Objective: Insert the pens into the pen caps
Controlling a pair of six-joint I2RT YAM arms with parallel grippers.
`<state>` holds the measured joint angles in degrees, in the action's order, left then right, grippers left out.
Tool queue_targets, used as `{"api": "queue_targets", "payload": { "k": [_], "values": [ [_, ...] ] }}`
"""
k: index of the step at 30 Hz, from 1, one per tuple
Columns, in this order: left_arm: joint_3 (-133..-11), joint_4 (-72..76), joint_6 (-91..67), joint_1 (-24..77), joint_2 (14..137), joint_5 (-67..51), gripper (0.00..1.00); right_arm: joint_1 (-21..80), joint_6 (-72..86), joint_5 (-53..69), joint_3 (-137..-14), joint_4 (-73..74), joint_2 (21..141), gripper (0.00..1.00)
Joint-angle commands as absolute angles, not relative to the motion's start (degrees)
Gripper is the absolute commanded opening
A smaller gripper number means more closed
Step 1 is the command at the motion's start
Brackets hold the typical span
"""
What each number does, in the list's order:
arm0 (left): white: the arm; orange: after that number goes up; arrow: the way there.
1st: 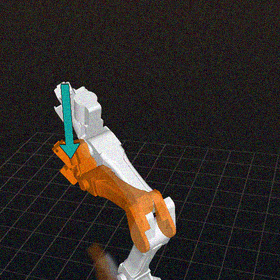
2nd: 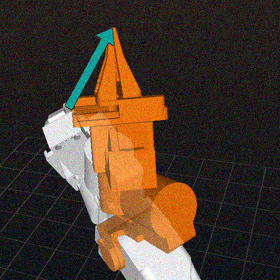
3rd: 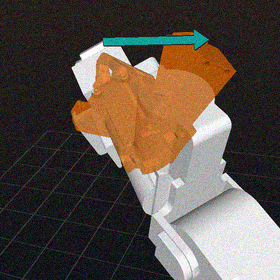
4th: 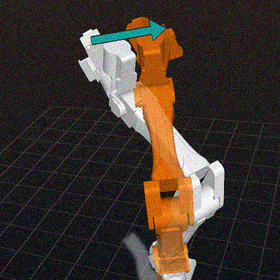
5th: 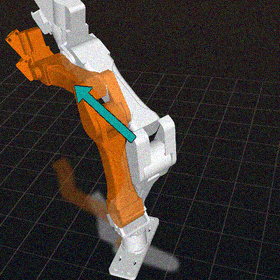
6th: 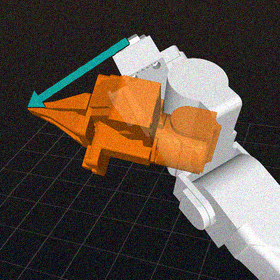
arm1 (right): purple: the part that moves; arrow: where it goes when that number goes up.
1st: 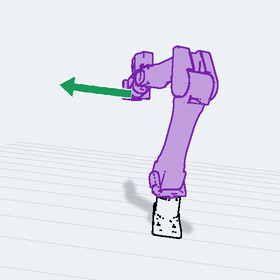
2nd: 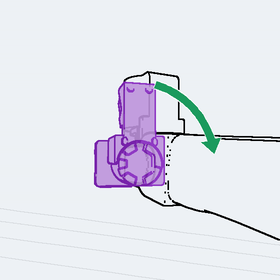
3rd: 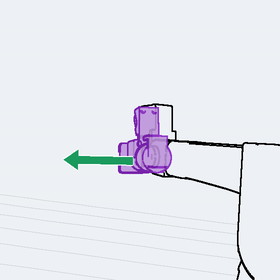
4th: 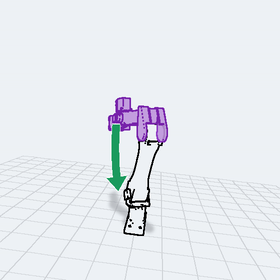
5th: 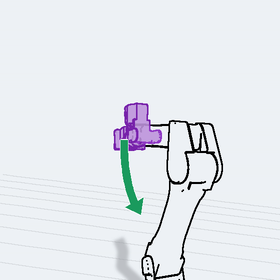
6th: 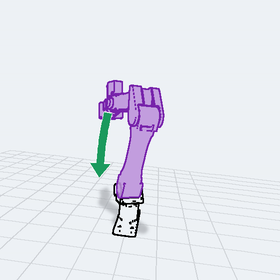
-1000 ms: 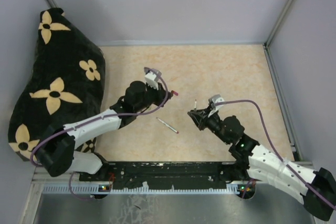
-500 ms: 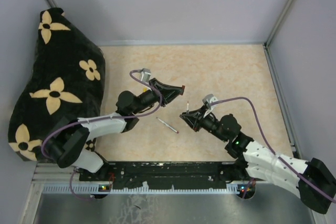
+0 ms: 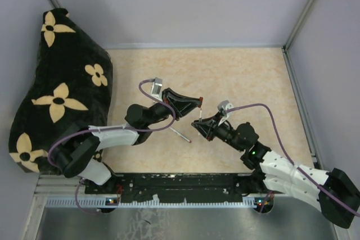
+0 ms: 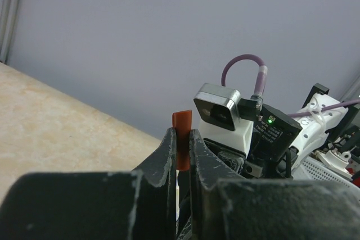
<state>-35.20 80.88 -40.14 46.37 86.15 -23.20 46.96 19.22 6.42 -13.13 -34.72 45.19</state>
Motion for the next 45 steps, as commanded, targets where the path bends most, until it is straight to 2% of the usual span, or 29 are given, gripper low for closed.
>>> {"api": "queue_targets", "payload": {
  "k": [1, 27, 45],
  "values": [
    [-34.87, 81.44, -37.99, 47.85, 85.38, -21.36, 0.0, 46.58, 19.77, 6.9, -13.71, -38.2, 44.96, 0.0],
    [-34.46, 79.47, -35.07, 49.62, 85.84, -18.84, 0.0, 46.63, 19.56, 6.26, -13.53, -37.41, 42.73, 0.0],
    [-29.47, 87.77, -32.4, 53.09, 89.47, -19.52, 0.0, 46.6, 19.16, 4.59, -13.53, -39.69, 40.02, 0.0]
  ]
}}
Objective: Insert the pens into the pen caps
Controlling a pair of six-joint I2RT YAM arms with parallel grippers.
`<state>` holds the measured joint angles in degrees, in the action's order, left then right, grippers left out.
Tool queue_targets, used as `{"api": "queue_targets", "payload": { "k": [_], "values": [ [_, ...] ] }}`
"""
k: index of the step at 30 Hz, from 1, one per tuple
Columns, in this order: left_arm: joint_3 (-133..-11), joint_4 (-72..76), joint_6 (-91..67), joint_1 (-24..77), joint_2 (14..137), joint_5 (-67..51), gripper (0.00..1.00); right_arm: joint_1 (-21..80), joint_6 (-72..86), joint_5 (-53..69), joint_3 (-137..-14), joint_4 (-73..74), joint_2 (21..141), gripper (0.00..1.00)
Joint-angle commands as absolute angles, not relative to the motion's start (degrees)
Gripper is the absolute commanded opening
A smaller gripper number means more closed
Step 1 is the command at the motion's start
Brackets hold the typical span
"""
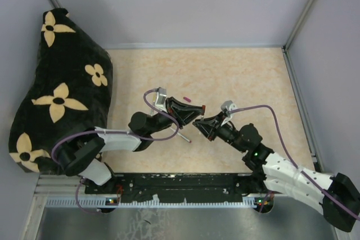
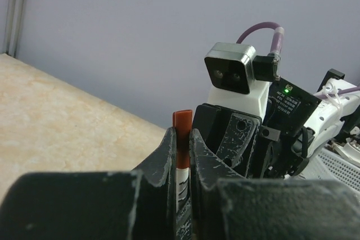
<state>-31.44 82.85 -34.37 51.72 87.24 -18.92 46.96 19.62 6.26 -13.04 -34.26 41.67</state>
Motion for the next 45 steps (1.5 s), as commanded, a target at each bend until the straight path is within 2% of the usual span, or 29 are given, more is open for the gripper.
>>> {"api": "queue_targets", "payload": {
  "k": [1, 7, 12, 15, 20, 21, 25, 30, 38, 45],
  "values": [
    [-29.23, 88.2, -31.98, 53.43, 89.93, -19.11, 0.0, 46.65, 19.16, 4.51, -13.54, -39.97, 39.88, 0.0],
    [-28.57, 85.31, -29.21, 55.13, 90.63, -15.63, 0.0, 46.58, 18.58, 3.4, -14.75, -37.77, 39.7, 0.0],
    [-29.09, 77.12, -27.94, 55.54, 87.43, -11.05, 0.0, 46.59, 17.43, 2.53, -15.87, -33.52, 41.69, 0.0],
    [-28.99, 73.58, -26.81, 55.63, 85.55, -9.22, 0.05, 46.59, 16.25, 2.57, -16.23, -31.48, 43.19, 0.0],
    [-29.73, 68.31, -25.71, 55.63, 83.26, -7.57, 0.22, 46.58, 14.42, 1.59, -17.06, -27.23, 45.17, 0.0],
    [-29.97, 67.34, -25.55, 55.63, 82.91, -7.29, 0.29, 46.58, 14.15, 1.53, -17.13, -26.88, 45.43, 0.0],
    [-31.46, 62.47, -25.23, 55.63, 80.99, -5.85, 0.48, 46.63, 13.64, 1.36, -17.12, -25.98, 45.81, 0.0],
    [-34.45, 55.7, -24.58, 55.64, 79.66, -4.53, 0.55, 46.58, 12.98, 1.16, -17.12, -25.27, 46.03, 0.0],
    [-37.91, 50.02, -24.67, 55.68, 81.01, -3.65, 0.56, 46.63, 12.88, 1.43, -17.4, -24.9, 46.09, 0.0],
    [-38.58, 49.93, -25.2, 55.63, 81.82, -4.31, 0.5, 46.58, 12.74, 1.59, -17.49, -24.85, 45.92, 0.0]
  ]
}}
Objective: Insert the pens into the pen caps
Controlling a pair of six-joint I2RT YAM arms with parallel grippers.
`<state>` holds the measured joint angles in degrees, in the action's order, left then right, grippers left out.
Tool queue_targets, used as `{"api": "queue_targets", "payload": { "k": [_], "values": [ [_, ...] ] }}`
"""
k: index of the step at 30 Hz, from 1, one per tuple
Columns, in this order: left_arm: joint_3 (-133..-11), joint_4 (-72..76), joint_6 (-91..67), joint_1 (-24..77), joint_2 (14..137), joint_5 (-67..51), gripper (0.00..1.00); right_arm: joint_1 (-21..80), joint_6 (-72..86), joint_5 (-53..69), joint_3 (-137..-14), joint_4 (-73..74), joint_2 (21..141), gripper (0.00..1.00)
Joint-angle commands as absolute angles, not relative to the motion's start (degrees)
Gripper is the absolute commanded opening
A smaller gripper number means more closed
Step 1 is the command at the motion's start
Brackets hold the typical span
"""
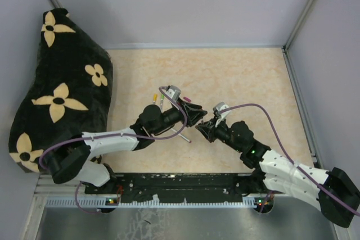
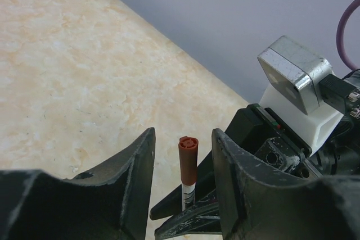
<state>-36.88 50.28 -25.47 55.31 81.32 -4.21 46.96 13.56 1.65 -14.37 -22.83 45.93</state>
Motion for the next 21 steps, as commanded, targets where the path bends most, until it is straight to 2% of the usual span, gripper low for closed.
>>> {"api": "queue_targets", "payload": {
  "k": [1, 7, 10, 21],
  "values": [
    [-38.77, 50.08, -25.34, 55.63, 81.97, -4.68, 0.47, 46.58, 12.74, 1.64, -17.49, -24.87, 45.96, 0.0],
    [-38.6, 51.12, -26.63, 55.63, 82.83, -6.59, 0.2, 46.58, 12.92, 1.06, -17.4, -25.83, 45.94, 0.0],
    [-38.39, 50.99, -27.13, 55.63, 82.97, -7.3, 0.02, 46.58, 13.54, 0.66, -17.24, -27.35, 46.04, 0.0],
    [-36.63, 47.38, -30.41, 55.89, 83.79, -9.71, 0.0, 46.58, 15.82, -4.73, -17.11, -33.94, 45.8, 0.0]
  ]
}}
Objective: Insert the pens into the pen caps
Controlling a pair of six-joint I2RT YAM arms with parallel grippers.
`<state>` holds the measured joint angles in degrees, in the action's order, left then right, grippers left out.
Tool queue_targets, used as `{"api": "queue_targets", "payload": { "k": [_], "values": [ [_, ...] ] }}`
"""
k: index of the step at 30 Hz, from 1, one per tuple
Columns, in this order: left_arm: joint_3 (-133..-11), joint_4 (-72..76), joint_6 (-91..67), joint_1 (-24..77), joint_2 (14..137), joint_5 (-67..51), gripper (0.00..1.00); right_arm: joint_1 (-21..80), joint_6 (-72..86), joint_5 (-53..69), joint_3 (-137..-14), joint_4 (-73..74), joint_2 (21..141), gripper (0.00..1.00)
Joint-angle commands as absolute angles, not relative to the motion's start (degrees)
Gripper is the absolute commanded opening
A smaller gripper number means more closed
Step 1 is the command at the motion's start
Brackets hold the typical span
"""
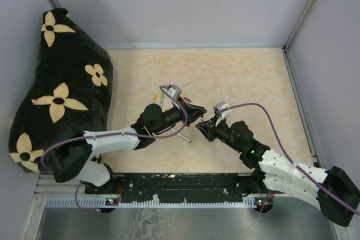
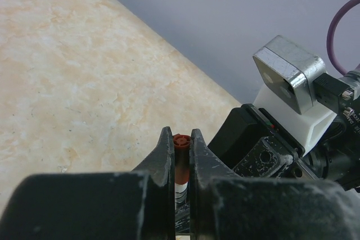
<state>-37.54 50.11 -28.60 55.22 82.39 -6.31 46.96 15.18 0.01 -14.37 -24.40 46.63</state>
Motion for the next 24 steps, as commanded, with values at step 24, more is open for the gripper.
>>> {"api": "queue_targets", "payload": {
  "k": [24],
  "values": [
    [-31.64, 49.6, -35.49, 60.61, 93.53, -13.38, 0.0, 43.49, 7.32, -5.5, -29.89, -32.76, 46.46, 0.0]
  ]
}}
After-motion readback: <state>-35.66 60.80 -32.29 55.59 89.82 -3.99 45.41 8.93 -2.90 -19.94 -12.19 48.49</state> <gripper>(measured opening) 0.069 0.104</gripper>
